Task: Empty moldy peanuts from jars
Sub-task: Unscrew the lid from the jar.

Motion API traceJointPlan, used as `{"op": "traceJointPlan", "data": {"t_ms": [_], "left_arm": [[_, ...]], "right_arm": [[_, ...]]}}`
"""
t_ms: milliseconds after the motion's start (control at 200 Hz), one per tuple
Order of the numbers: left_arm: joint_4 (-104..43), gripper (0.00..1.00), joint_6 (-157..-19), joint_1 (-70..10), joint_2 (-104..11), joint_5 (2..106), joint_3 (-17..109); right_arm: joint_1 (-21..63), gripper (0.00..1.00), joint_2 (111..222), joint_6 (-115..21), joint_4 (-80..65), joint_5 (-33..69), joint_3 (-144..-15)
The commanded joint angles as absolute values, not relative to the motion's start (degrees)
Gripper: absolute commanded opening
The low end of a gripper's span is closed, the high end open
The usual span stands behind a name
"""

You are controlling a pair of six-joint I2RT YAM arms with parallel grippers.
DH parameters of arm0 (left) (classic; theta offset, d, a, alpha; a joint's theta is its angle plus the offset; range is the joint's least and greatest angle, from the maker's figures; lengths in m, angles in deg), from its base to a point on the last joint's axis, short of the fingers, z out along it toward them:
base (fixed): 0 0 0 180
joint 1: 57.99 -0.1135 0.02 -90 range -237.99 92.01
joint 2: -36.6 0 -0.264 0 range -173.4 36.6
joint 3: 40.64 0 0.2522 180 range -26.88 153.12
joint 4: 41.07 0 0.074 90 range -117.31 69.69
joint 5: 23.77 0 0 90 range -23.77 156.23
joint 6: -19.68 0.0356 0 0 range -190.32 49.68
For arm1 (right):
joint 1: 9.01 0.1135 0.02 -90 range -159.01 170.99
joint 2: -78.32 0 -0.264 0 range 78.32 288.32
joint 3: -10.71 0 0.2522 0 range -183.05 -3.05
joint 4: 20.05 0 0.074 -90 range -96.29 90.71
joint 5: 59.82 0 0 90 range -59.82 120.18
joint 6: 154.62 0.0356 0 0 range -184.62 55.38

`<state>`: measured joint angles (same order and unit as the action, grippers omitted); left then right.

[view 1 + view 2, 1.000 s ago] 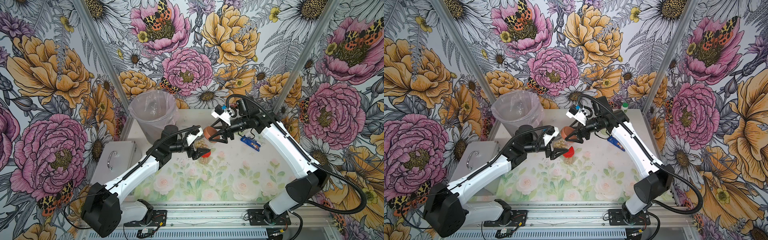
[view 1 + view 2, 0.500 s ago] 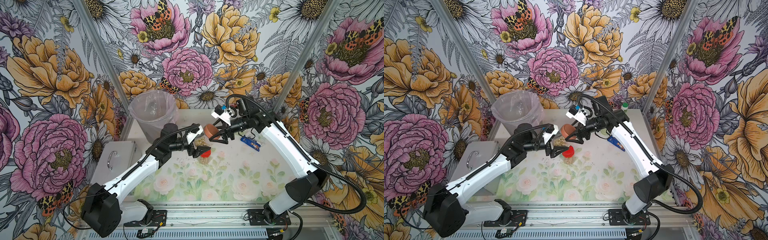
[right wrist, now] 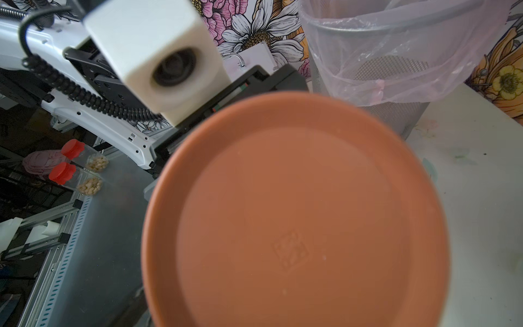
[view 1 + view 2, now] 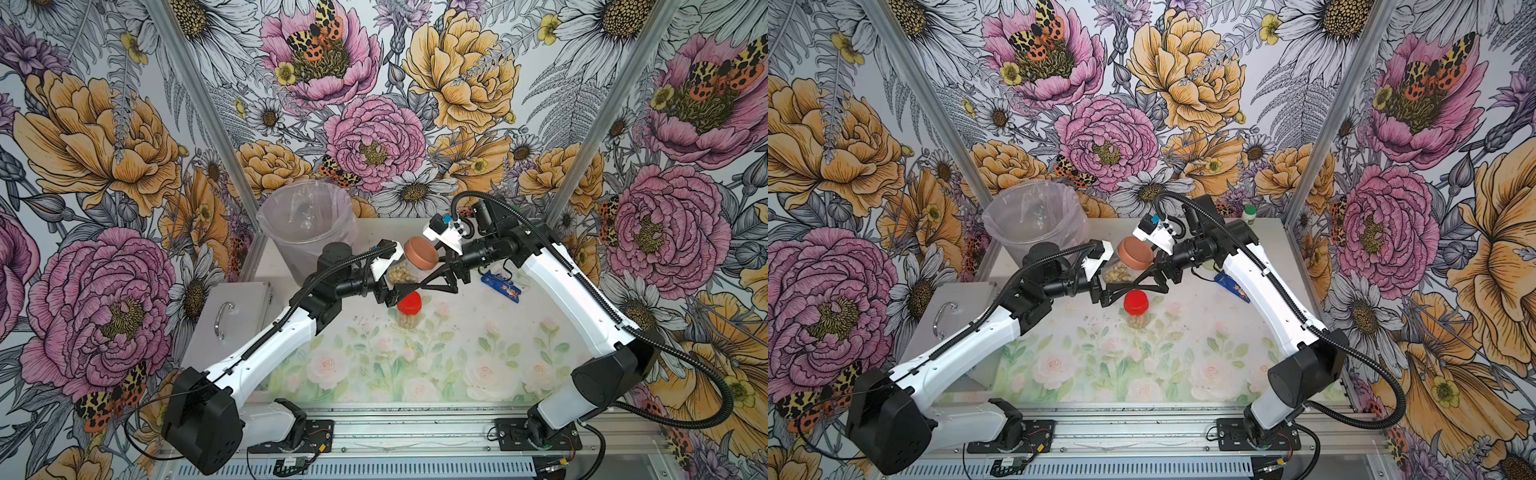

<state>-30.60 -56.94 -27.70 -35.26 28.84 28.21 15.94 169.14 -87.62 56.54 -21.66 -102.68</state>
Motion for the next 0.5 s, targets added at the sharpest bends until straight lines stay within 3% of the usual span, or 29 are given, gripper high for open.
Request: {"op": "traceJointPlan", "data": {"t_ms": [0, 190, 365, 495], "left_arm": [[-36.7, 0.16, -57.5, -28.2, -33.6, 30.4, 30.3], [-36.9, 0.16, -56.9, -28.3, -32.9, 33.5, 29.9], [-37.0, 0.16, -53.5, -25.9, -32.1, 42.9, 28.5], [-37.1, 0.17, -50.9, -23.4, -32.3, 49.4, 28.1]], "right_arm": [[14.6, 0.99, 166.0, -85.9, 55.8, -20.2, -101.8], [11.2, 0.99, 161.4, -78.8, 50.3, -18.7, -98.7], [11.1, 0.95, 162.5, -47.6, 43.9, -11.5, -103.5], [15.2, 0.95, 162.0, -37.0, 42.2, -1.3, -106.0]]}}
